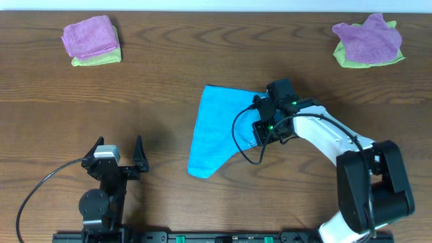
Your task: Fold the cloth
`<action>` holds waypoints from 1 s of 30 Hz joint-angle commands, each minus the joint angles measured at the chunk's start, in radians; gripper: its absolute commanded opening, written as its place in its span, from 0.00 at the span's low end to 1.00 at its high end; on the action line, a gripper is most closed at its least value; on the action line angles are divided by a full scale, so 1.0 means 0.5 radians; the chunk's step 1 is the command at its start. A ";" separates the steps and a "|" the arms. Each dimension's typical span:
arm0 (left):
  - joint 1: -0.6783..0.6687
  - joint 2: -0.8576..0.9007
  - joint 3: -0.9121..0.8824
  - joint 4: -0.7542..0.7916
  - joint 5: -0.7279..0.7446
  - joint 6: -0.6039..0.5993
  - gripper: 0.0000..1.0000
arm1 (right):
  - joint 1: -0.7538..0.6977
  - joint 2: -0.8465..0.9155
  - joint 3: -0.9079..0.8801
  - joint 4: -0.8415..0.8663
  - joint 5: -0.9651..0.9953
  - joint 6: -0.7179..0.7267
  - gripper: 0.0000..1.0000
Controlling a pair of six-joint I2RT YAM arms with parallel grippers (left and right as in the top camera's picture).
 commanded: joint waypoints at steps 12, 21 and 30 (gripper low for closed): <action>-0.008 -0.013 -0.068 -0.034 -0.006 0.022 0.95 | 0.028 0.094 -0.002 -0.102 0.253 0.040 0.01; -0.008 -0.013 -0.068 -0.034 -0.006 0.022 0.95 | 0.028 0.094 -0.002 -0.270 0.253 0.080 0.02; -0.008 -0.013 -0.068 -0.034 -0.006 0.022 0.95 | 0.028 0.093 0.005 -0.412 0.242 0.101 0.02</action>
